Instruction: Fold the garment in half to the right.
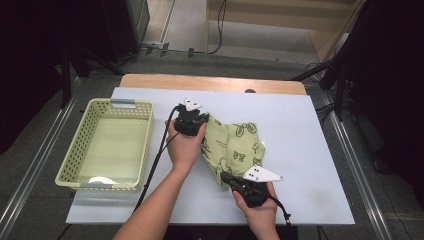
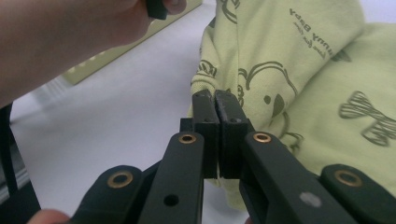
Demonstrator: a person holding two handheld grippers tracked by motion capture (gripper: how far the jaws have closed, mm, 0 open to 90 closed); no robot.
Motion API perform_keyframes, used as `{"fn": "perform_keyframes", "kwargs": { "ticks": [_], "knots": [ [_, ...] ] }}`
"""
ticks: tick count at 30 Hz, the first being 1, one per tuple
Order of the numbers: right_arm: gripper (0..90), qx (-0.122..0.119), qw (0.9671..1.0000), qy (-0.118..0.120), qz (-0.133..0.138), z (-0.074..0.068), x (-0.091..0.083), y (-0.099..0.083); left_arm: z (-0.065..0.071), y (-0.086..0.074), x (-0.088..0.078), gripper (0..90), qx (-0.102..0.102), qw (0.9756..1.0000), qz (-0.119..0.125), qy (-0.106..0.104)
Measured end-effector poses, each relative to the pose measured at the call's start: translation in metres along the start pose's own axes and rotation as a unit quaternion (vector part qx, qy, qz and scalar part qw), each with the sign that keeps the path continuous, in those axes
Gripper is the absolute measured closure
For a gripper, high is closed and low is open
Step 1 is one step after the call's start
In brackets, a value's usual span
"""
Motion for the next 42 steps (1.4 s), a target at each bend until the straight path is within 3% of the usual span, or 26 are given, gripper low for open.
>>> {"fn": "perform_keyframes", "kwargs": {
  "ticks": [5,12,19,31,35,42],
  "knots": [
    [86.7,0.035,0.9993,-0.009,0.006,0.01,-0.008,-0.003,0.018,0.007,0.01,86.0,0.011,0.9998,-0.002,-0.015],
    [86.7,0.038,0.9984,-0.042,0.006,0.024,-0.016,-0.011,0.041,0.012,0.029,86.0,0.02,0.9992,-0.005,-0.035],
    [86.6,0.057,0.997,-0.052,0.003,0.043,-0.025,-0.017,0.064,0.016,0.05,86.1,0.031,0.9981,-0.014,-0.052],
    [86.5,0.064,0.9957,-0.066,-0.002,0.063,-0.035,-0.022,0.089,0.011,0.089,86.1,0.035,0.9968,-0.044,-0.058],
    [86.4,0.07,0.9948,-0.074,-0.009,0.068,-0.038,-0.026,0.095,0.008,0.099,86.2,0.027,0.996,-0.056,-0.065],
    [85.5,0.064,0.9936,-0.09,-0.024,0.078,-0.043,-0.034,0.105,0.001,0.115,86.3,0.038,0.994,-0.083,-0.061]
  ]
}}
Point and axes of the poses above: each handheld gripper's, and its own axes: x roughly forward along the jaws, y roughly out of its top, z roughly to its right, the point moved 8 cm from there along x, roughly forward along the jaws, and after that the axes turned 1 degree about x, right-handed, at the moved point
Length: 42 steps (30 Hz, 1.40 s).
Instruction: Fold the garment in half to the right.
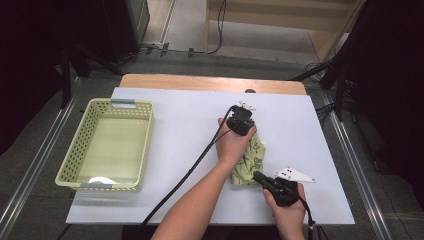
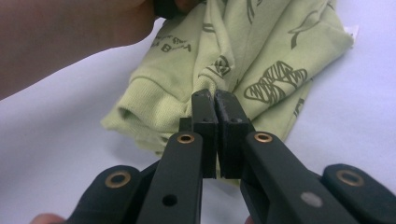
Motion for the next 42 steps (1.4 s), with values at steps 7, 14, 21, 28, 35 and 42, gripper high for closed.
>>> {"fn": "perform_keyframes", "kwargs": {
  "ticks": [7,14,21,28,35,42],
  "knots": [
    [66.5,-0.001,1.0,0.003,-0.006,0.004,-0.003,0.0,0.004,0.005,-0.006,71.1,-0.005,0.9988,0.01,-0.047],
    [42.3,-0.018,0.9997,-0.011,0.011,0.008,-0.018,0.011,-0.002,0.026,-0.043,52.4,-0.013,0.9948,0.07,-0.073],
    [71.3,-0.063,0.9966,0.012,0.052,-0.01,-0.029,0.03,-0.035,0.006,-0.074,89.5,-0.007,0.9956,0.056,-0.075],
    [82.7,-0.083,0.9956,0.014,0.042,-0.019,-0.004,0.041,-0.047,-0.018,-0.059,89.4,-0.017,0.9969,0.022,-0.073],
    [84.3,-0.057,0.9971,-0.035,-0.036,0.008,0.011,0.011,-0.04,-0.026,-0.04,85.2,-0.014,0.9964,0.012,-0.083],
    [83.4,-0.048,0.9965,-0.044,-0.052,0.015,0.005,0.0,-0.042,-0.021,-0.049,67.5,-0.008,0.9968,0.03,-0.074]
  ]
}}
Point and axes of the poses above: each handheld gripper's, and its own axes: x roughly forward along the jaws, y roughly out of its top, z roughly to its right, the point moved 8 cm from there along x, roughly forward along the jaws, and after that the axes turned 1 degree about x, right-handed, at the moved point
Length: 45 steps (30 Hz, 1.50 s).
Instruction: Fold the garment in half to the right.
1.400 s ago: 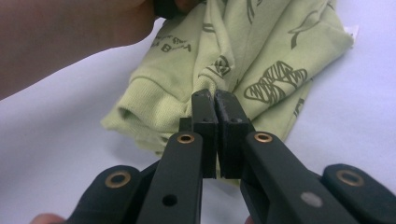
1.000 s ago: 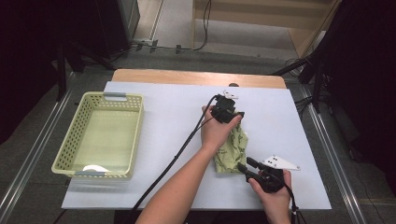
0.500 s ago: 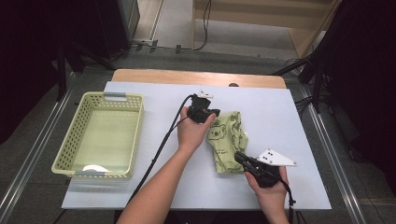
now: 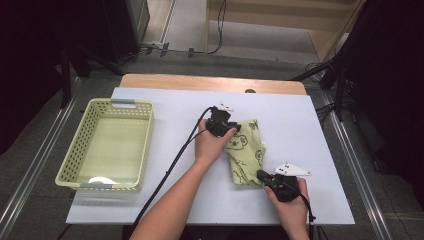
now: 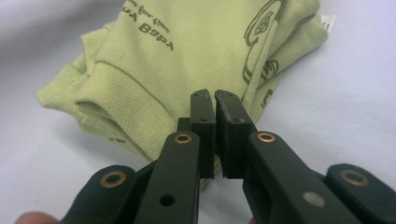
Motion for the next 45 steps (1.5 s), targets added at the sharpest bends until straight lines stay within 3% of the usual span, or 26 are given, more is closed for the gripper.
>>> {"fn": "perform_keyframes", "kwargs": {
  "ticks": [3,7,10,12,14,17,20,24,27,30,36,42,45],
  "knots": [
    [78.7,-0.007,0.9999,-0.01,-0.001,-0.002,-0.002,-0.001,-0.01,0.005,-0.012,60.2,-0.01,0.9998,0.009,0.016],
    [61.4,-0.002,0.9996,-0.028,-0.002,0.002,-0.005,-0.003,-0.024,-0.001,-0.015,51.5,-0.02,0.9991,-0.01,0.037],
    [46.7,0.011,0.9996,-0.023,0.015,0.004,-0.008,-0.002,-0.033,-0.006,-0.015,51.3,-0.026,0.9981,-0.006,0.056],
    [41.6,0.022,0.9981,-0.01,0.057,0.004,-0.016,0.004,-0.035,-0.009,-0.013,50.4,-0.04,0.9977,-0.001,0.054],
    [38.0,0.028,0.9964,-0.002,0.08,0.003,-0.023,0.011,-0.036,-0.011,-0.01,50.4,-0.039,0.9977,-0.006,0.056],
    [35.7,0.026,0.998,0.003,0.058,0.001,-0.017,0.006,-0.036,-0.013,-0.007,50.1,-0.043,0.9975,-0.007,0.056],
    [35.4,0.026,0.9993,0.001,0.026,0.001,-0.007,-0.002,-0.038,-0.013,-0.005,47.4,-0.046,0.9969,-0.006,0.063],
    [37.1,0.019,0.9996,-0.017,0.015,0.003,-0.005,-0.003,-0.04,-0.015,-0.001,44.6,-0.05,0.9965,-0.009,0.066],
    [45.4,0.026,0.9997,0.002,0.0,0.003,-0.001,-0.006,-0.042,-0.016,0.001,45.1,-0.061,0.9962,-0.01,0.061],
    [55.5,0.027,0.9993,0.024,-0.007,0.001,0.0,-0.006,-0.039,-0.016,0.003,53.4,-0.066,0.9964,-0.008,0.052],
    [67.0,0.04,0.9978,0.052,-0.008,-0.001,0.0,-0.007,-0.034,-0.017,0.003,85.4,-0.039,0.9976,-0.018,0.054],
    [70.4,0.033,0.9982,0.049,-0.004,-0.007,0.0,-0.006,-0.035,-0.015,-0.003,86.8,-0.022,0.9974,-0.02,0.066],
    [70.4,0.039,0.9973,0.061,-0.004,-0.015,0.0,-0.007,-0.034,-0.014,-0.006,87.0,-0.018,0.9974,-0.019,0.067]
  ]
}}
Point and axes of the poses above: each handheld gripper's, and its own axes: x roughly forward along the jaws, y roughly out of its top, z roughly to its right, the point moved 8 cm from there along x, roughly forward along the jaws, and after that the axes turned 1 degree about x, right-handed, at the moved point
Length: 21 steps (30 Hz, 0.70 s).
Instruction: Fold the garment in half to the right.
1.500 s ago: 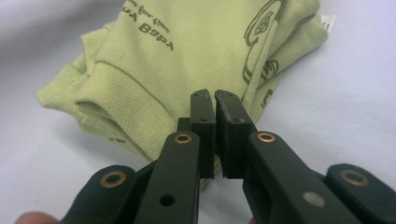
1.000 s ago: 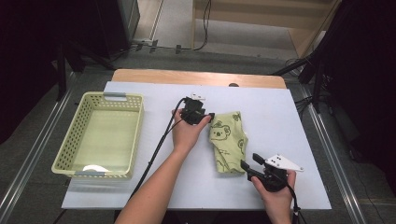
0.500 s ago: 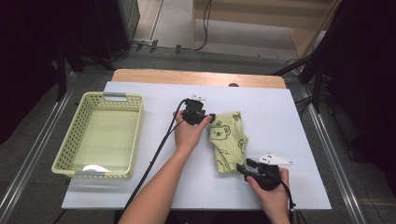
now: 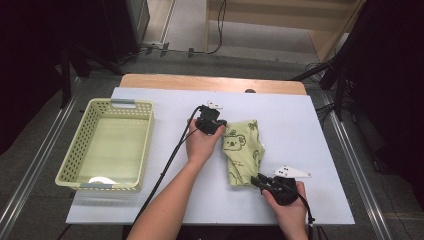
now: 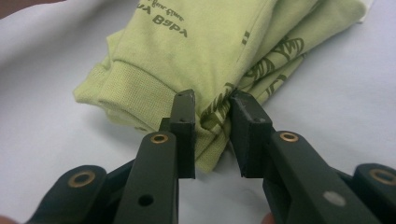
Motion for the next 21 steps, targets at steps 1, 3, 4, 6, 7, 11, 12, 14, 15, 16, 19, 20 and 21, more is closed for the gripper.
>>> {"fn": "perform_keyframes", "kwargs": {
  "ticks": [1,3,4,6,7,11,12,14,15,16,19,20,21],
  "knots": [
    [70.4,0.004,0.9999,0.01,0.0,-0.003,0.001,0.0,0.0,0.001,-0.004,87.0,0.007,1.0,-0.003,0.001],
    [70.4,0.003,0.9999,0.014,-0.001,-0.01,0.002,-0.001,0.0,0.002,-0.006,87.0,0.009,1.0,0.0,0.0],
    [70.4,0.002,0.9999,0.016,0.0,-0.014,0.003,-0.001,-0.001,0.003,-0.008,87.0,0.01,0.9999,-0.001,0.001],
    [70.4,-0.001,0.9997,0.024,0.0,-0.022,0.006,-0.001,-0.002,0.004,-0.01,87.0,0.009,1.0,0.001,0.001],
    [70.4,-0.005,0.9996,0.026,0.002,-0.028,0.008,0.0,-0.003,0.004,-0.011,87.0,0.008,1.0,-0.001,0.002],
    [67.5,-0.037,0.9991,0.019,0.011,-0.042,0.013,0.001,-0.007,0.002,-0.011,85.8,-0.003,0.9999,-0.011,0.004],
    [65.4,-0.042,0.9989,0.017,0.013,-0.043,0.013,0.001,-0.006,0.002,-0.012,83.9,-0.005,0.9999,-0.009,0.003],
    [58.9,-0.047,0.9986,0.018,0.018,-0.042,0.011,0.002,-0.005,0.003,-0.014,71.7,-0.009,0.9999,0.002,-0.008],
    [55.0,-0.049,0.9984,0.017,0.023,-0.041,0.009,0.003,-0.004,0.004,-0.016,66.3,-0.014,0.9998,0.006,-0.013],
    [52.2,-0.053,0.9981,0.016,0.028,-0.04,0.007,0.004,-0.003,0.005,-0.018,61.1,-0.015,0.9997,0.011,-0.013],
    [41.5,-0.06,0.9972,0.013,0.043,-0.035,-0.001,0.008,0.001,0.006,-0.026,48.8,-0.025,0.9991,0.026,-0.023],
    [38.1,-0.063,0.997,0.013,0.044,-0.034,-0.003,0.009,0.002,0.006,-0.027,46.1,-0.026,0.9989,0.03,-0.025],
    [36.2,-0.065,0.9968,0.012,0.045,-0.033,-0.005,0.009,0.003,0.006,-0.03,44.4,-0.028,0.9986,0.034,-0.028]
  ]
}}
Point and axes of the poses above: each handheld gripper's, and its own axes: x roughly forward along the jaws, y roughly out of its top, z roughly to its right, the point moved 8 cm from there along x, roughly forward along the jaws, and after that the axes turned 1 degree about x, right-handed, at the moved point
